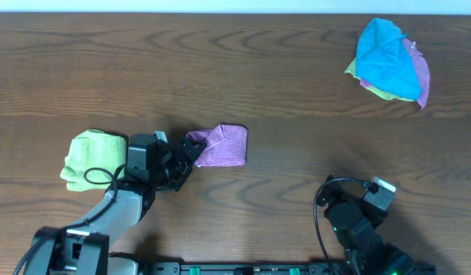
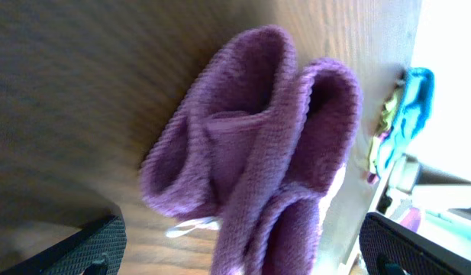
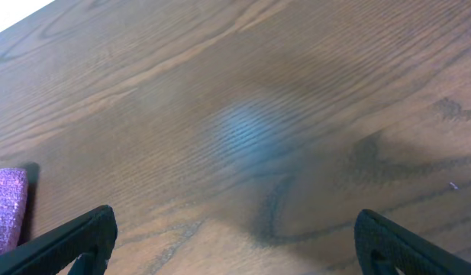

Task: Fold the cloth
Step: 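Grasp the folded pink cloth with the left gripper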

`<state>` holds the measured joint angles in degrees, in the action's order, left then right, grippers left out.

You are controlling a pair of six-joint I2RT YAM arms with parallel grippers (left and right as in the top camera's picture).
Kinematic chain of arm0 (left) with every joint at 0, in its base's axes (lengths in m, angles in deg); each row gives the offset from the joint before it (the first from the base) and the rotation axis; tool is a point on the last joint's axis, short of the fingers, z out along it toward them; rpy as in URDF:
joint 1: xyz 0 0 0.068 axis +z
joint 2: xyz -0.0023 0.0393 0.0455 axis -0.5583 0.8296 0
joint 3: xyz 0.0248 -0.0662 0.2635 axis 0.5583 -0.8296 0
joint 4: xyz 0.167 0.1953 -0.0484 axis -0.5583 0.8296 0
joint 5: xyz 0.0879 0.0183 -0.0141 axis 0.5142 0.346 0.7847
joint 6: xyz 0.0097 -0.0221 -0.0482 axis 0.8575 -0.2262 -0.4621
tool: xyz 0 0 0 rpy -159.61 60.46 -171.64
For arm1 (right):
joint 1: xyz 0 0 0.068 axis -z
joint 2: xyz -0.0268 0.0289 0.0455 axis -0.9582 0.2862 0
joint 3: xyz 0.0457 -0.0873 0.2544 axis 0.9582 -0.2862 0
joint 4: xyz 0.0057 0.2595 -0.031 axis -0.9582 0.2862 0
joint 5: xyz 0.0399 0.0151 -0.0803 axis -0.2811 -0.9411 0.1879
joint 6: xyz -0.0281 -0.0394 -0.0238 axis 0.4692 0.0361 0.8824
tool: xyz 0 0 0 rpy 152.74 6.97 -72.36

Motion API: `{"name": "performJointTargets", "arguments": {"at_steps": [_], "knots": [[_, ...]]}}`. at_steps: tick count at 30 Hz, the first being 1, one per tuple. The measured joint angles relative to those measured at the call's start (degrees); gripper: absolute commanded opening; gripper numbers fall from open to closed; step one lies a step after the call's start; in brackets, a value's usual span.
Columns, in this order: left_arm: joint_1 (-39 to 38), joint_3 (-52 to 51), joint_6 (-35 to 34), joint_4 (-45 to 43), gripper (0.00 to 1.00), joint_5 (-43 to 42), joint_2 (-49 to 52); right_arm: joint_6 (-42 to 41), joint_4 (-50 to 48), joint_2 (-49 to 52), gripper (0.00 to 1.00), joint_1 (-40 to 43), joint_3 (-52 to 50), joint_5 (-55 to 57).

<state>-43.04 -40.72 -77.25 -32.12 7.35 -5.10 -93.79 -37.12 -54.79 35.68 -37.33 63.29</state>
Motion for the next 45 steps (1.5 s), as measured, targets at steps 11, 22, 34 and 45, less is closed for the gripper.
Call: {"name": "performJointTargets", "arguments": {"at_steps": [11, 22, 34, 45], "knots": [[0.0, 0.7, 3.5, -6.1, 0.76, -3.7, 6.4, 0.0, 0.0, 0.0, 0.99, 0.0, 0.0, 0.0], [0.0, 0.6, 5.5, -8.5, 0.27, -2.4, 9.8, 0.0, 0.0, 0.0, 0.99, 0.0, 0.0, 0.0], [0.0, -0.1, 10.4, -15.6, 0.06, -1.7, 10.4, 0.0, 0.0, 0.0, 0.99, 0.0, 0.0, 0.0], [0.3, -0.3, 12.1, -25.1, 0.06, -7.8, 10.5, 0.0, 0.0, 0.0, 0.99, 0.0, 0.0, 0.0]]}}
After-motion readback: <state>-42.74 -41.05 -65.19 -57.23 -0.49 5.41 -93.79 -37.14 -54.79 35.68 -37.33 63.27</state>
